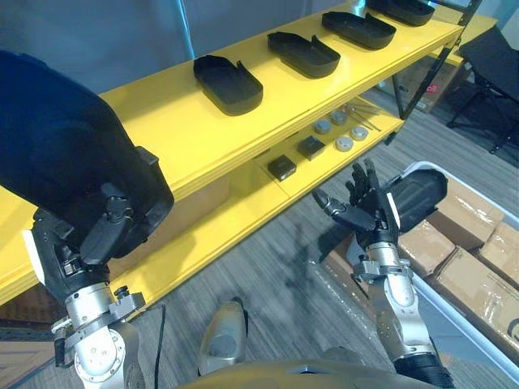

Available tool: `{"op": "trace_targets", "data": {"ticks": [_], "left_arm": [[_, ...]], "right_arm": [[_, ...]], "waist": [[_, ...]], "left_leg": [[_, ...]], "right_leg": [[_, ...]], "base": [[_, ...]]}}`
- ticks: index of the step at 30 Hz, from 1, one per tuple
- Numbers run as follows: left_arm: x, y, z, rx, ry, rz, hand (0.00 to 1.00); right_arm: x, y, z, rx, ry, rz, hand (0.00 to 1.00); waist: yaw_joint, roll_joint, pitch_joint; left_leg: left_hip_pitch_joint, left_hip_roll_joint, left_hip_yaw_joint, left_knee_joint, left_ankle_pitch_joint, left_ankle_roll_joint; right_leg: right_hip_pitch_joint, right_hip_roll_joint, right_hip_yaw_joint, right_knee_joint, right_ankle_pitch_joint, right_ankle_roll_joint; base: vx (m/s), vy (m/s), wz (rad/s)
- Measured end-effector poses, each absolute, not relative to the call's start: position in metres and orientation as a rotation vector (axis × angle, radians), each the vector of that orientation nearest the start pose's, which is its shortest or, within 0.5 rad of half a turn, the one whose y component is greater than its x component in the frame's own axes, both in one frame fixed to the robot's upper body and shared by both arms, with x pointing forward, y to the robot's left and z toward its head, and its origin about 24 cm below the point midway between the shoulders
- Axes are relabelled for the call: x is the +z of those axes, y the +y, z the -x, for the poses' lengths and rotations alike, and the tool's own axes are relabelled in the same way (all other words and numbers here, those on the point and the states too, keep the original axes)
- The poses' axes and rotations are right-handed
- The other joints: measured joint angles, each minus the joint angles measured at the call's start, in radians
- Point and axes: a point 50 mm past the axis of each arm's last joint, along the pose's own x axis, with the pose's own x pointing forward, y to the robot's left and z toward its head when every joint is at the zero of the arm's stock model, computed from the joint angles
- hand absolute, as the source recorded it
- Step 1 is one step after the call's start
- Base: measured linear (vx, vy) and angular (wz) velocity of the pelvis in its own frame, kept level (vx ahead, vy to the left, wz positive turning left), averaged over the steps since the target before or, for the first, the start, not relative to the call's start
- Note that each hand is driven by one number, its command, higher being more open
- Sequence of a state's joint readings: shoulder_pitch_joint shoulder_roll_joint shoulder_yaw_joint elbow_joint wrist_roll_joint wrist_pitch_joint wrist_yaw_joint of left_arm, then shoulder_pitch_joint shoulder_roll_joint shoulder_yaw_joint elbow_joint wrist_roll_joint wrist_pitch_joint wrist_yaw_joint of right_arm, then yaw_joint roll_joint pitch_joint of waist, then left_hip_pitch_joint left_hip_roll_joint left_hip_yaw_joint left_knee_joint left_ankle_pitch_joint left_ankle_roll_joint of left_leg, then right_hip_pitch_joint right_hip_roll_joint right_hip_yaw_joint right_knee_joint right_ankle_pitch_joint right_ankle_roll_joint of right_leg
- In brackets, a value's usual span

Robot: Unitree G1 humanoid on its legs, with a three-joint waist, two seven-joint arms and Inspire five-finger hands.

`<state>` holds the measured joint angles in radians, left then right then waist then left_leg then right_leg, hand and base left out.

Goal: Walk over and take three plastic housings, then place them on the shelf

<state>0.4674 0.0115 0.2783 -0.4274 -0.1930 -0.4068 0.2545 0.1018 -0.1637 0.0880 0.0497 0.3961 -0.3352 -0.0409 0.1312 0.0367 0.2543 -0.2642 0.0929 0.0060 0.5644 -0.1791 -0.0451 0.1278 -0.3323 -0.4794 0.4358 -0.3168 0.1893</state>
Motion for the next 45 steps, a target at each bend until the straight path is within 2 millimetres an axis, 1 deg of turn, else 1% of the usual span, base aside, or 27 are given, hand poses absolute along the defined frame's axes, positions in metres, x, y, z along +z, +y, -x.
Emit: {"op": "trace_targets", "data": {"ticks": [1,2,3,4,5,6,7,8,9,10,12,13,14,15,16,17,18,19,20,21,23,26,30,33,39,42,45], "left_arm": [[0.094,0.249,-0.133,0.627,-0.420,0.003,0.00],[0.094,0.250,-0.133,0.624,-0.421,-0.005,0.00],[0.096,0.251,-0.137,0.611,-0.432,-0.011,0.00],[0.097,0.251,-0.140,0.606,-0.433,-0.008,0.00],[0.100,0.251,-0.146,0.593,-0.436,-0.021,0.00],[0.102,0.251,-0.148,0.589,-0.440,-0.037,0.00],[0.106,0.253,-0.149,0.589,-0.453,-0.074,0.00],[0.107,0.254,-0.150,0.592,-0.459,-0.078,0.00],[0.109,0.254,-0.151,0.595,-0.467,-0.080,0.00],[0.109,0.255,-0.152,0.596,-0.471,-0.080,0.00],[0.115,0.253,-0.158,0.587,-0.504,-0.066,0.00],[0.117,0.251,-0.163,0.578,-0.520,-0.056,0.00],[0.117,0.251,-0.165,0.574,-0.523,-0.050,0.00],[0.116,0.248,-0.170,0.562,-0.522,-0.037,0.00],[0.115,0.247,-0.171,0.559,-0.521,-0.034,0.00],[0.115,0.246,-0.171,0.550,-0.519,-0.034,0.00],[0.107,0.240,-0.173,0.545,-0.487,0.001,0.00],[0.104,0.236,-0.173,0.524,-0.468,0.019,0.00],[0.104,0.234,-0.174,0.508,-0.468,0.019,0.00],[0.106,0.232,-0.178,0.474,-0.479,0.016,0.00],[0.109,0.228,-0.182,0.423,-0.492,0.015,0.00],[0.111,0.226,-0.184,0.390,-0.500,0.002,0.00],[0.112,0.228,-0.185,0.359,-0.489,-0.034,0.00],[0.113,0.233,-0.186,0.308,-0.469,-0.080,0.00],[0.109,0.229,-0.200,0.042,-0.343,-0.036,0.00],[0.093,0.228,-0.225,-0.022,-0.234,0.045,0.00],[0.079,0.242,-0.250,0.044,-0.146,0.081,0.00]], "right_arm": [[0.036,-0.173,-0.228,-0.059,-0.158,-0.255,1.00],[0.036,-0.171,-0.228,-0.065,-0.156,-0.257,1.00],[0.038,-0.169,-0.228,-0.067,-0.172,-0.246,1.00],[0.039,-0.169,-0.229,-0.065,-0.181,-0.244,1.00],[0.040,-0.167,-0.230,-0.059,-0.186,-0.244,1.00],[0.041,-0.166,-0.230,-0.052,-0.190,-0.241,1.00],[0.045,-0.160,-0.234,-0.021,-0.208,-0.226,1.00],[0.051,-0.157,-0.239,0.009,-0.231,-0.222,1.00],[0.061,-0.154,-0.245,0.043,-0.273,-0.218,1.00],[0.067,-0.153,-0.248,0.058,-0.298,-0.212,1.00],[0.093,-0.157,-0.255,0.101,-0.409,-0.169,1.00],[0.107,-0.160,-0.256,0.112,-0.472,-0.142,1.00],[0.112,-0.161,-0.256,0.113,-0.500,-0.136,1.00],[0.124,-0.162,-0.253,0.116,-0.559,-0.132,1.00],[0.128,-0.161,-0.253,0.117,-0.580,-0.134,1.00],[0.135,-0.160,-0.253,0.114,-0.609,-0.138,1.00],[0.145,-0.162,-0.256,0.119,-0.644,-0.117,1.00],[0.155,-0.164,-0.259,0.123,-0.679,-0.096,1.00],[0.159,-0.165,-0.261,0.123,-0.696,-0.088,1.00],[0.168,-0.172,-0.263,0.104,-0.731,-0.071,1.00],[0.180,-0.186,-0.259,0.062,-0.784,-0.044,1.00],[0.194,-0.204,-0.245,0.001,-0.860,-0.018,1.00],[0.185,-0.219,-0.220,-0.071,-0.845,-0.001,1.00],[0.172,-0.219,-0.214,-0.077,-0.797,-0.012,1.00],[0.155,-0.220,-0.207,-0.048,-0.707,-0.002,1.00],[0.150,-0.221,-0.207,-0.024,-0.665,-0.023,1.00],[0.147,-0.223,-0.210,-0.003,-0.635,-0.006,1.00]], "waist": [[0.004,-0.015,-0.005],[0.005,-0.023,-0.011],[0.005,-0.033,-0.018],[0.002,-0.033,-0.018],[-0.003,-0.034,-0.017],[-0.004,-0.035,-0.018],[-0.009,-0.032,-0.016],[-0.015,-0.033,-0.017],[-0.017,-0.026,-0.014],[-0.020,-0.024,-0.016],[-0.027,-0.012,-0.024],[-0.029,-0.008,-0.027],[-0.032,-0.006,-0.028],[-0.047,-0.020,-0.037],[-0.053,-0.031,-0.043],[-0.050,-0.055,-0.056],[-0.045,-0.021,-0.068],[-0.044,0.007,-0.085],[-0.044,0.013,-0.089],[-0.049,0.013,-0.090],[-0.052,0.011,-0.091],[-0.051,0.007,-0.095],[-0.064,-0.024,-0.124],[-0.084,-0.039,-0.133],[-0.131,-0.020,-0.148],[-0.158,-0.002,-0.159],[-0.185,0.004,-0.162]], "left_leg": [[0.004,-0.018,0.014,0.036,-0.037,0.031],[0.014,-0.031,0.021,0.040,-0.054,0.036],[0.013,-0.056,0.014,0.061,-0.082,0.036],[0.018,-0.070,0.006,0.065,-0.089,0.044],[0.054,-0.089,-0.017,0.032,-0.090,0.060],[0.071,-0.088,-0.026,0.014,-0.089,0.067],[0.104,-0.089,-0.047,-0.015,-0.088,0.077],[0.131,-0.087,-0.064,-0.034,-0.083,0.072],[0.169,-0.088,-0.081,-0.067,-0.081,0.071],[0.180,-0.087,-0.093,-0.080,-0.081,0.071],[0.184,-0.088,-0.152,-0.097,-0.088,0.067],[0.184,-0.091,-0.200,-0.095,-0.098,0.058],[0.186,-0.096,-0.231,-0.094,-0.104,0.051],[0.190,-0.119,-0.313,-0.090,-0.116,0.032],[0.191,-0.131,-0.345,-0.090,-0.122,0.022],[0.196,-0.151,-0.371,-0.089,-0.134,0.001],[0.200,-0.117,-0.383,-0.077,-0.147,-0.023],[0.198,-0.063,-0.323,-0.089,-0.144,-0.031],[0.200,-0.038,-0.287,-0.109,-0.135,-0.039],[0.210,0.002,-0.196,-0.161,-0.098,-0.042],[0.242,0.031,-0.104,-0.254,-0.041,-0.048],[0.278,0.027,-0.082,-0.334,0.004,-0.055],[0.283,0.019,-0.059,-0.361,0.015,-0.053],[0.305,0.010,-0.024,-0.381,0.021,-0.048],[0.307,-0.004,0.042,-0.396,0.025,-0.041],[0.307,-0.007,0.080,-0.396,0.026,-0.040],[0.309,-0.008,0.112,-0.398,0.027,-0.038]], "right_leg": [[0.026,-0.018,-0.002,-0.013,-0.006,0.016],[0.051,-0.022,-0.003,-0.013,0.001,0.025],[0.004,-0.063,0.039,0.127,0.034,-0.003],[-0.045,-0.083,0.076,0.222,0.071,-0.059],[-0.153,-0.100,0.182,0.398,0.229,-0.139],[-0.182,-0.097,0.217,0.448,0.262,-0.122],[-0.235,-0.067,0.243,0.534,0.196,-0.132],[-0.253,-0.041,0.235,0.542,0.155,-0.136],[-0.269,0.005,0.224,0.466,0.110,-0.139],[-0.274,0.030,0.222,0.398,0.095,-0.142],[-0.309,0.120,0.279,0.138,0.088,-0.134],[-0.326,0.161,0.347,0.041,0.101,-0.119],[-0.329,0.175,0.381,0.006,0.108,-0.109],[-0.324,0.196,0.453,-0.056,0.128,-0.086],[-0.315,0.194,0.465,-0.078,0.154,-0.094],[-0.301,0.183,0.464,-0.100,0.227,-0.109],[-0.267,0.190,0.404,-0.093,0.238,-0.079],[-0.224,0.211,0.341,-0.128,0.232,-0.100],[-0.206,0.216,0.311,-0.143,0.232,-0.108],[-0.171,0.219,0.260,-0.171,0.233,-0.120],[-0.122,0.214,0.205,-0.224,0.239,-0.130],[-0.087,0.210,0.178,-0.267,0.247,-0.131],[-0.081,0.203,0.189,-0.310,0.268,-0.121],[-0.075,0.196,0.218,-0.333,0.283,-0.112],[-0.093,0.183,0.270,-0.370,0.324,-0.100],[-0.113,0.181,0.306,-0.371,0.339,-0.098],[-0.128,0.183,0.339,-0.379,0.357,-0.097]], "base": [[0.17,0.186,0.00],[0.26,0.185,0.18],[0.26,0.209,0.32],[0.21,0.259,0.56],[0.19,0.234,0.47],[0.28,0.179,0.53],[0.27,0.060,0.43],[0.27,0.030,0.52],[0.22,0.013,0.44],[0.25,-0.027,0.59],[0.26,-0.095,0.91],[0.25,-0.126,1.07],[0.35,-0.259,1.61],[0.25,-0.207,1.56],[0.33,-0.323,1.69],[0.25,-0.304,1.34],[0.35,-0.425,1.42],[0.28,-0.375,1.22],[0.23,-0.328,1.19],[0.16,-0.253,0.93],[0.11,-0.169,0.93],[0.05,-0.064,0.34],[0.01,0.032,-0.07],[-0.02,0.069,-0.29],[-0.05,0.059,-0.27],[-0.04,0.038,-0.30],[-0.05,0.028,-0.32]]}}
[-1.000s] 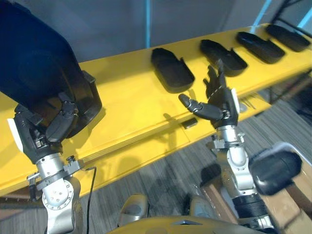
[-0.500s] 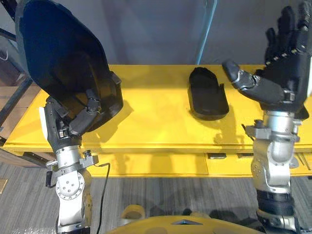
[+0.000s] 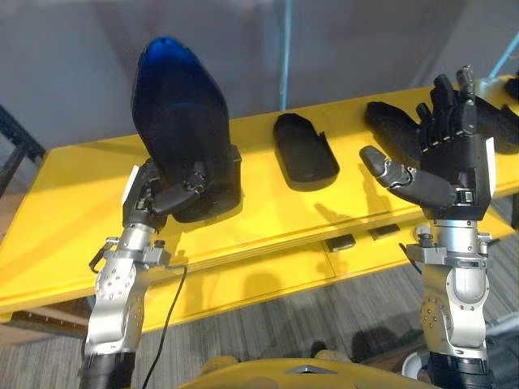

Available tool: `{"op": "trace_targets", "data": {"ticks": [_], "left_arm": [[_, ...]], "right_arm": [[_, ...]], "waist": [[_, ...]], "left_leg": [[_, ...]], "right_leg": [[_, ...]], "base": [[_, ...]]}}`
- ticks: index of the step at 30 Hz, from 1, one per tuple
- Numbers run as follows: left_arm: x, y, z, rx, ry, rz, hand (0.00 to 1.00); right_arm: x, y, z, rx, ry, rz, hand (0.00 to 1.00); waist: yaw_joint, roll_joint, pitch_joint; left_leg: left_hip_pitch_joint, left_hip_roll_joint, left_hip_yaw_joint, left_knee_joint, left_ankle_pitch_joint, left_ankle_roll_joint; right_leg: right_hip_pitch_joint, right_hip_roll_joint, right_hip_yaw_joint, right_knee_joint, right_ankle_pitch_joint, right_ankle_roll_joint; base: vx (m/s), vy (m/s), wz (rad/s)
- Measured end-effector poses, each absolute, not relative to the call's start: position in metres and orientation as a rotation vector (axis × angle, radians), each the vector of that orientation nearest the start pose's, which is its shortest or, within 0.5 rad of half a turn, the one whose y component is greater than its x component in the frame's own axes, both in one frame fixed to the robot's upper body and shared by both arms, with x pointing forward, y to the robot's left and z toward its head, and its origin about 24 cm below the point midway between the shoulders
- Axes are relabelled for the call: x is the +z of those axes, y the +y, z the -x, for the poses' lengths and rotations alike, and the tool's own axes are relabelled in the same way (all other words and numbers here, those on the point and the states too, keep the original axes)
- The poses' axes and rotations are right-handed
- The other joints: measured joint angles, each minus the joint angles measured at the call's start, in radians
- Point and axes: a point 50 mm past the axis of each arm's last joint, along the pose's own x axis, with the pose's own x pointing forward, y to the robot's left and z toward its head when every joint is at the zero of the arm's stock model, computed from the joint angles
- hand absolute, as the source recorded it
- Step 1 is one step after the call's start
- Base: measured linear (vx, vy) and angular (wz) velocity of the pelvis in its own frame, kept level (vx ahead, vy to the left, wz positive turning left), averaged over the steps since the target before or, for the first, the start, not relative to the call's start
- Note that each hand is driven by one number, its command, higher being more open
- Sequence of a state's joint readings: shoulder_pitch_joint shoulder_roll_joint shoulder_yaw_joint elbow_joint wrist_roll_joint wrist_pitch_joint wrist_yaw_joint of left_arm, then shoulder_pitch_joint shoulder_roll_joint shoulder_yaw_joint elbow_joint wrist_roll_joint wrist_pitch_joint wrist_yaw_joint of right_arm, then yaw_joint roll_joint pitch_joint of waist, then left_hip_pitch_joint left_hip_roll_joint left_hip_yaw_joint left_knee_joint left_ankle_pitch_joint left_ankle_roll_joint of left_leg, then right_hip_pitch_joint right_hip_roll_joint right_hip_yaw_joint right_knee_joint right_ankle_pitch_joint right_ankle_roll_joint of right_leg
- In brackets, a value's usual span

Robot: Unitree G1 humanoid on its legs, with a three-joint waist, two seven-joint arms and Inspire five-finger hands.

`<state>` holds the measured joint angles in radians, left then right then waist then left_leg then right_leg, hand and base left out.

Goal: Walk over and take three plastic housings, then place them on the shelf

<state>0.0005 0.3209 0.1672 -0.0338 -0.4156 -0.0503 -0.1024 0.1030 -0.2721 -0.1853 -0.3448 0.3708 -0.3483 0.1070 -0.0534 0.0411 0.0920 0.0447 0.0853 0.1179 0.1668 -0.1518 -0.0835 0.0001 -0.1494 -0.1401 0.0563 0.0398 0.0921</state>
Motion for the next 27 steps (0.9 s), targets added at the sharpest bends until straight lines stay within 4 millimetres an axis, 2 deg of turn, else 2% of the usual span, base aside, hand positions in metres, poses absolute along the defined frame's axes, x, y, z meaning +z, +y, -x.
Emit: {"op": "trace_targets", "data": {"ticks": [2,6,11,14,18,24,27], "left_arm": [[0.074,0.251,-0.264,0.101,-0.095,0.139,0.00],[0.071,0.265,-0.279,0.187,-0.049,0.204,0.00],[0.081,0.270,-0.300,0.221,-0.011,0.236,0.00],[0.079,0.267,-0.303,0.216,0.031,0.239,0.00],[0.065,0.269,-0.307,0.221,0.148,0.247,0.00],[0.074,0.278,-0.317,0.186,0.182,0.164,0.00],[0.076,0.285,-0.320,0.184,0.207,0.153,0.00]], "right_arm": [[0.145,-0.225,-0.211,0.004,-0.628,-0.020,1.00],[0.143,-0.220,-0.214,0.075,-0.619,-0.056,1.00],[0.144,-0.195,-0.226,0.282,-0.570,-0.027,1.00],[0.143,-0.186,-0.232,0.337,-0.548,-0.031,1.00],[0.140,-0.186,-0.239,0.334,-0.505,-0.038,1.00],[0.139,-0.186,-0.240,0.326,-0.492,-0.043,1.00],[0.138,-0.185,-0.240,0.326,-0.484,-0.045,1.00]], "waist": [[-0.012,0.000,0.000],[-0.033,0.001,0.001],[-0.037,0.008,0.005],[-0.039,0.022,0.012],[-0.039,0.044,0.026],[-0.042,0.055,0.036],[-0.057,0.061,0.043]], "left_leg": [[0.000,-0.002,0.020,-0.005,0.003,0.003],[0.001,-0.006,0.031,-0.016,0.011,0.005],[-0.001,-0.012,0.028,-0.033,0.032,0.007],[-0.002,-0.020,0.020,-0.034,0.038,0.009],[-0.001,-0.024,0.012,-0.051,0.052,0.014],[-0.002,-0.024,0.012,-0.051,0.053,0.014],[-0.002,-0.023,0.013,-0.053,0.053,0.015]], "right_leg": [[-0.010,0.002,0.019,-0.010,0.013,0.001],[-0.022,0.004,0.033,-0.010,0.020,0.003],[-0.033,0.002,0.032,-0.010,0.026,0.002],[-0.032,-0.001,0.025,-0.009,0.027,0.003],[-0.033,-0.009,0.017,-0.010,0.029,0.006],[-0.033,-0.009,0.017,-0.010,0.029,0.007],[-0.033,-0.008,0.017,-0.010,0.029,0.007]], "base": [[-0.05,0.021,-0.27],[-0.04,0.005,-0.10],[-0.01,0.002,0.02],[-0.03,0.011,0.09],[-0.04,0.005,0.07],[-0.01,0.001,0.00],[0.00,0.000,0.00]]}}
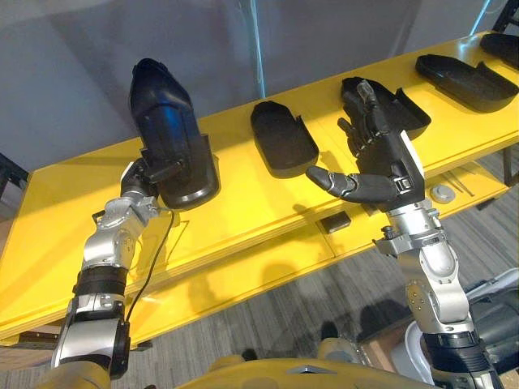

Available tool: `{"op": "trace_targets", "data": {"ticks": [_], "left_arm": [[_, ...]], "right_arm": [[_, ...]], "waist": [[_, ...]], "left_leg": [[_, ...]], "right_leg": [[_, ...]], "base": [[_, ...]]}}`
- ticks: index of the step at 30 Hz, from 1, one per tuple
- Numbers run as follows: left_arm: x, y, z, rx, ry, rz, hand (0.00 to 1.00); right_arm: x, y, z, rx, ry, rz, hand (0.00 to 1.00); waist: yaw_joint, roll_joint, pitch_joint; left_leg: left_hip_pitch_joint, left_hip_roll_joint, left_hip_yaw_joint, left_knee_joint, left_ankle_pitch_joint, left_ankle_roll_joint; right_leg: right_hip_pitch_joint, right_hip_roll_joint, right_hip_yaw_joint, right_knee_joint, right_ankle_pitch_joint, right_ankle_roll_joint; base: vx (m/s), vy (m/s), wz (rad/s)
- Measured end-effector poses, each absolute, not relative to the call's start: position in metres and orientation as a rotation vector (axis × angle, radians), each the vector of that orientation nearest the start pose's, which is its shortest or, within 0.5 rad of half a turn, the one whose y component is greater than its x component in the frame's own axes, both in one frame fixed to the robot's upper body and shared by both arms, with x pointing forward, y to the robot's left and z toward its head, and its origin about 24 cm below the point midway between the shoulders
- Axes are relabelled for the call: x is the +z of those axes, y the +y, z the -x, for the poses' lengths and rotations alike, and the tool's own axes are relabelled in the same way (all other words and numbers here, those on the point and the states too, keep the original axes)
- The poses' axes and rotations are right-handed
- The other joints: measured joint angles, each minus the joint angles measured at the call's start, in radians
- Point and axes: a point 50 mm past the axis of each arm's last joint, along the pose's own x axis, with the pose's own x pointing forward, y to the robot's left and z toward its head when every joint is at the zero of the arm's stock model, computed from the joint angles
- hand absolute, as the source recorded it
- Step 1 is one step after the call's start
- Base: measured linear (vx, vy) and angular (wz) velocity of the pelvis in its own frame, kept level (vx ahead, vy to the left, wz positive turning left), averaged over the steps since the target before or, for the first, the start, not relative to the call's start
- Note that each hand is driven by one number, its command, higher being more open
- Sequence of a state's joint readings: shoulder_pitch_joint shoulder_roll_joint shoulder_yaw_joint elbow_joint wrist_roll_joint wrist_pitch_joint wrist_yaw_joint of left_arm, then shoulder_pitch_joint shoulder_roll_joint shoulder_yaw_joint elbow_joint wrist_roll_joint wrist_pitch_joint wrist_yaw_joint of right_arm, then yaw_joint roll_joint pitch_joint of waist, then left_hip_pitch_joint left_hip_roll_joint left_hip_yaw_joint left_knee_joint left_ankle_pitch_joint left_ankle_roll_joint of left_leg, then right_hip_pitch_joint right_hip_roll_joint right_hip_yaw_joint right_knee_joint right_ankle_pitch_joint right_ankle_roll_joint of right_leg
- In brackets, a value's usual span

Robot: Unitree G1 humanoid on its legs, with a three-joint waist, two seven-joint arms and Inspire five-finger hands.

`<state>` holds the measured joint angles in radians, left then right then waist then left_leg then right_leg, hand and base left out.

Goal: Walk over and take three plastic housings, then place them on the shelf

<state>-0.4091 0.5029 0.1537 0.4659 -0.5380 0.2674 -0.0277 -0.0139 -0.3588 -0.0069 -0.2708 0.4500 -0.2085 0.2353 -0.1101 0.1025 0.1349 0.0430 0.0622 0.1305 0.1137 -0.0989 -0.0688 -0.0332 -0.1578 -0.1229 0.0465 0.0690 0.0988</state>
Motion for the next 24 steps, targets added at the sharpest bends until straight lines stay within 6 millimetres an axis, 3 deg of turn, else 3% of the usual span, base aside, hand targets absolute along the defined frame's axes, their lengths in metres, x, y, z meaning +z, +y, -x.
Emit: {"op": "trace_targets", "data": {"ticks": [13,24], "left_arm": [[0.074,0.297,-0.328,0.170,0.262,0.176,0.00],[0.092,0.287,-0.342,0.138,0.196,0.209,0.00]], "right_arm": [[0.155,-0.179,-0.244,0.410,-0.528,-0.030,1.00],[0.181,-0.142,-0.246,0.594,-0.634,-0.045,1.00]], "waist": [[-0.005,0.019,0.088],[-0.001,0.009,0.143]], "left_leg": [[0.000,0.000,0.003,0.004,0.000,0.000],[-0.024,-0.005,-0.027,0.024,0.005,0.002]], "right_leg": [[-0.003,0.000,0.008,0.003,0.000,0.000],[-0.018,-0.011,-0.019,0.034,-0.009,-0.003]], "base": [[0.00,0.000,0.00],[-0.01,0.000,0.07]]}}
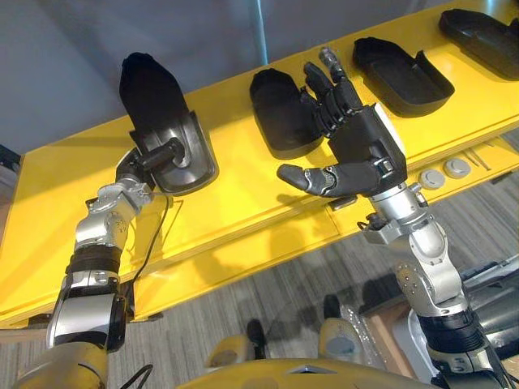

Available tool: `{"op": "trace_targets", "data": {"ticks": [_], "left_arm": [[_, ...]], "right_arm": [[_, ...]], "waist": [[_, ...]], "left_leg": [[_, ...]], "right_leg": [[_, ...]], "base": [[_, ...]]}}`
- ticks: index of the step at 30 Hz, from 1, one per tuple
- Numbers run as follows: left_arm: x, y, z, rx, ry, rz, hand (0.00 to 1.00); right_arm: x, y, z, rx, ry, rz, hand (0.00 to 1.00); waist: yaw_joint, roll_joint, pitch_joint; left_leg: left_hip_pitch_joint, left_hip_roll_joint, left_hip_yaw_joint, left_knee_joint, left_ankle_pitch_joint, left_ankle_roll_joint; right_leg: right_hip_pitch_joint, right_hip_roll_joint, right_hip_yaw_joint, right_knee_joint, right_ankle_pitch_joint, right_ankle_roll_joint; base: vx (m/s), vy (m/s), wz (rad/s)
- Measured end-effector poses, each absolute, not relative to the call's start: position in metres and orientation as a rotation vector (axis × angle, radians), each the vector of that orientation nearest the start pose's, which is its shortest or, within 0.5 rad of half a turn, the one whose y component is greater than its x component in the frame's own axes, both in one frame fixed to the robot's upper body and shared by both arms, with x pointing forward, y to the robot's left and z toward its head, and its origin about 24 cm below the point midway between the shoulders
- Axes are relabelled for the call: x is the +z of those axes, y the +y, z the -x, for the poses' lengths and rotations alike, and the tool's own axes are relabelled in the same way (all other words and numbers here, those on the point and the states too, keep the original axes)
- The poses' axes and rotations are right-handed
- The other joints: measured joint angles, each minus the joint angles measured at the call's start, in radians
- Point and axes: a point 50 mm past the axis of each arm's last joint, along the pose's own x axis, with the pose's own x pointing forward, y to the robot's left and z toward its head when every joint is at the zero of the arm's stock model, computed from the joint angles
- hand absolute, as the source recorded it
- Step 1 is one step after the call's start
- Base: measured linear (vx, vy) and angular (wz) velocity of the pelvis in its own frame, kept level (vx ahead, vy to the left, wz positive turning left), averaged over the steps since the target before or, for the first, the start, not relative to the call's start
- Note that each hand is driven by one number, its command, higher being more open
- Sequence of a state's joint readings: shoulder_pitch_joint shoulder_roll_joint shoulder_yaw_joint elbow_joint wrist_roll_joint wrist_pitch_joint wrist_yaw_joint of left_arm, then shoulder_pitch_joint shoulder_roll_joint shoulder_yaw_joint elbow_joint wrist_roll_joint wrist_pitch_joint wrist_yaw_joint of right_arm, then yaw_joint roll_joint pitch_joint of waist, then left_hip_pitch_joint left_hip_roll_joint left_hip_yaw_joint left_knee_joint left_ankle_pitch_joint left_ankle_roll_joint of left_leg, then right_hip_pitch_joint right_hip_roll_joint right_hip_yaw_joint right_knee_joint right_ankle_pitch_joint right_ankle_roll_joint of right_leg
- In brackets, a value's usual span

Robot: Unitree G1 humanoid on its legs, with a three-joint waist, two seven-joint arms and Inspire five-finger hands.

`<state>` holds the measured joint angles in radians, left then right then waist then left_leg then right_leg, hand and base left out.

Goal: Walk over and take three plastic housings, then place them on the shelf

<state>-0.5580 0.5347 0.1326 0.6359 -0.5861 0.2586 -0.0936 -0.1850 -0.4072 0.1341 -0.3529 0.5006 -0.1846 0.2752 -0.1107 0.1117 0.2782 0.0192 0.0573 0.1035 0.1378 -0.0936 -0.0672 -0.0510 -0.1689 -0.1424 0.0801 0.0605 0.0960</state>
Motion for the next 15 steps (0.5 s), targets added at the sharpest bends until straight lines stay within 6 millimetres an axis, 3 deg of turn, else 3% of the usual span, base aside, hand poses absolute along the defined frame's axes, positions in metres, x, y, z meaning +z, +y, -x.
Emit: {"op": "trace_targets", "data": {"ticks": [6,7,10,15], "left_arm": [[0.106,0.279,-0.352,0.123,0.160,0.196,0.00],[0.109,0.278,-0.353,0.121,0.151,0.196,1.00],[0.119,0.272,-0.359,0.099,0.119,0.182,1.00],[0.120,0.267,-0.360,0.098,0.121,0.111,1.00]], "right_arm": [[0.197,-0.119,-0.249,0.688,-0.697,-0.087,1.00],[0.198,-0.117,-0.249,0.694,-0.700,-0.090,1.00],[0.198,-0.112,-0.248,0.698,-0.703,-0.103,1.00],[0.199,-0.112,-0.248,0.666,-0.704,-0.128,1.00]], "waist": [[0.002,-0.029,0.035],[0.003,-0.034,0.041],[0.013,-0.048,0.053],[0.018,-0.050,0.055]], "left_leg": [[-0.013,-0.016,-0.021,0.003,0.018,0.008],[-0.015,-0.018,-0.023,0.005,0.018,0.009],[-0.037,-0.020,-0.032,0.017,0.018,0.011],[-0.047,-0.022,-0.037,0.026,0.021,0.012]], "right_leg": [[-0.013,-0.019,-0.016,0.033,-0.007,0.003],[-0.016,-0.021,-0.017,0.038,-0.009,0.003],[-0.027,-0.024,-0.022,0.043,-0.011,0.000],[-0.034,-0.029,-0.027,0.049,-0.005,0.008]], "base": [[-0.05,0.006,0.11],[-0.11,0.006,0.12],[-0.08,0.000,0.08],[-0.02,-0.001,0.03]]}}
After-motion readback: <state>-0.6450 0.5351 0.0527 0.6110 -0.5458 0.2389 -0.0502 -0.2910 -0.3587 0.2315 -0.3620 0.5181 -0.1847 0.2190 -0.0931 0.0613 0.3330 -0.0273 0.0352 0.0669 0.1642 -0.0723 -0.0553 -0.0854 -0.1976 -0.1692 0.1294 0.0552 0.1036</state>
